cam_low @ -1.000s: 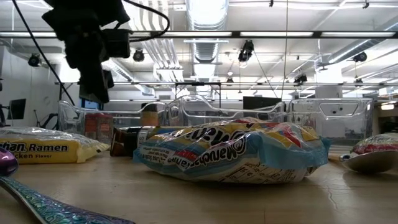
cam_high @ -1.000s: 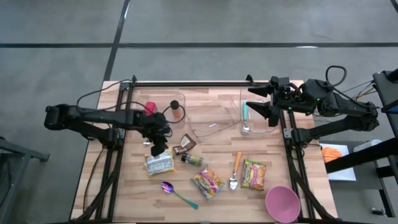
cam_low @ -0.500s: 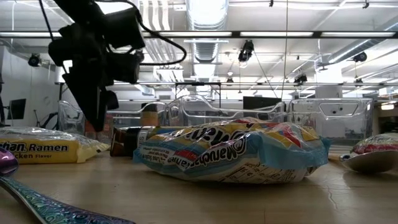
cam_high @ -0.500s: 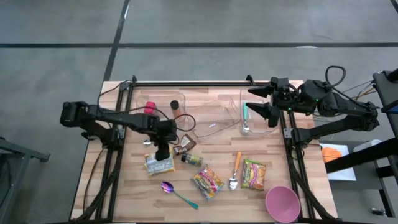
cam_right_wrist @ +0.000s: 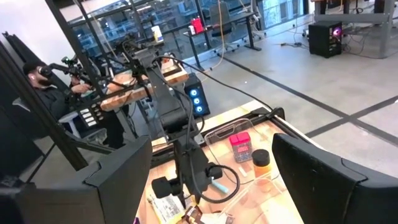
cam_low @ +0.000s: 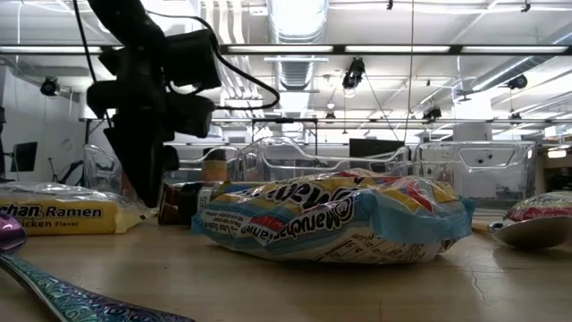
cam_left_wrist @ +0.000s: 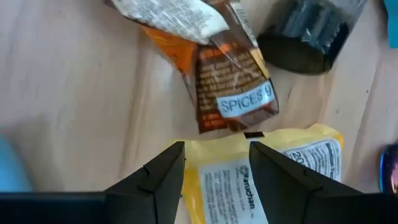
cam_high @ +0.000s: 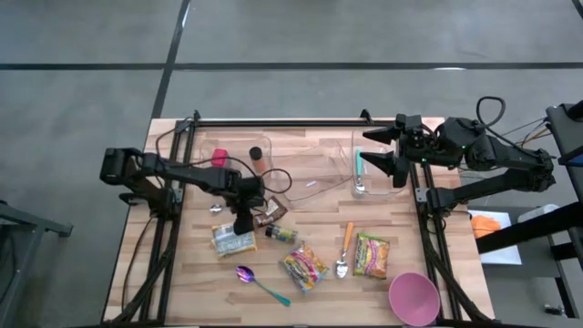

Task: Pick & Place Food Item
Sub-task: Put the yellow noodle pack into the middle transparent bin

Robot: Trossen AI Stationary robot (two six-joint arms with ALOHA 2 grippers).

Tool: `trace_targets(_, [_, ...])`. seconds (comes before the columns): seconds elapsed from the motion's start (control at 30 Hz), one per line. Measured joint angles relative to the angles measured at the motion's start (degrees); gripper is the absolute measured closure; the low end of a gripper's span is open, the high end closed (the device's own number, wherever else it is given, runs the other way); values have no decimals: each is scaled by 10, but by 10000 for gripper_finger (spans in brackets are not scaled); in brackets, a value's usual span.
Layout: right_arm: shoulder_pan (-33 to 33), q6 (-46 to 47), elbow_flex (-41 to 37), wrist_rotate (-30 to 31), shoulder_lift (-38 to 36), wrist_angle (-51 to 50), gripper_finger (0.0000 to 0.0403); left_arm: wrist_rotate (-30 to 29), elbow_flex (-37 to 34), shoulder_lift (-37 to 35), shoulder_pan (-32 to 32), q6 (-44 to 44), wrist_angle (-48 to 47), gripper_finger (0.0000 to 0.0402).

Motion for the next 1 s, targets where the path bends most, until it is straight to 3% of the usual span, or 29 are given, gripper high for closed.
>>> trace_targets(0.27, [0,-4,0,0,0,0,76,13,6,-27,13,0,-11,208])
trace_targets(0.47, [0,-13,0,0,0,0,76,30,5,-25,19,5,-19,163])
trace_targets(0.73, [0,-13,0,0,0,-1,76,-58,4,-25,19,15,-39,101])
trace_targets(1.0, [0,-13,0,0,0,-1,76,-51,-1,-25,19,15,-35,92])
